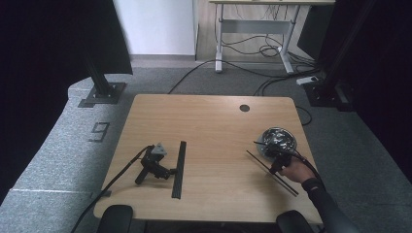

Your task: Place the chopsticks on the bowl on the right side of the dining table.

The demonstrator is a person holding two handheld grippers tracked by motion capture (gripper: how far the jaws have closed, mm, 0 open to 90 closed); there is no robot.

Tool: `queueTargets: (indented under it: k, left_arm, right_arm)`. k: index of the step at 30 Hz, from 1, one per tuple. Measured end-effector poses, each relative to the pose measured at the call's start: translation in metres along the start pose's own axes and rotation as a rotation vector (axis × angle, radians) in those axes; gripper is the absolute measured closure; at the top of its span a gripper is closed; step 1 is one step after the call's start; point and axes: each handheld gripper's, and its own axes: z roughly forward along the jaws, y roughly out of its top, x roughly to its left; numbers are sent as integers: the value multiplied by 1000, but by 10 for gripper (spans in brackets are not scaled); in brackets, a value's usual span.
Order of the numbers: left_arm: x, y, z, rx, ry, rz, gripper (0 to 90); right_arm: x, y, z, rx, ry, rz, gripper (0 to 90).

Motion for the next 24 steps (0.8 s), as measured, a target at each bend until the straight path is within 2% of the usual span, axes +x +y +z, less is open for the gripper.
queueTargets:
  k: [24]
  left_arm:
    - [0, 0, 0, -1, 1, 0, 0]
  right_arm:
    - [5, 18, -45, -38, -11, -24, 851]
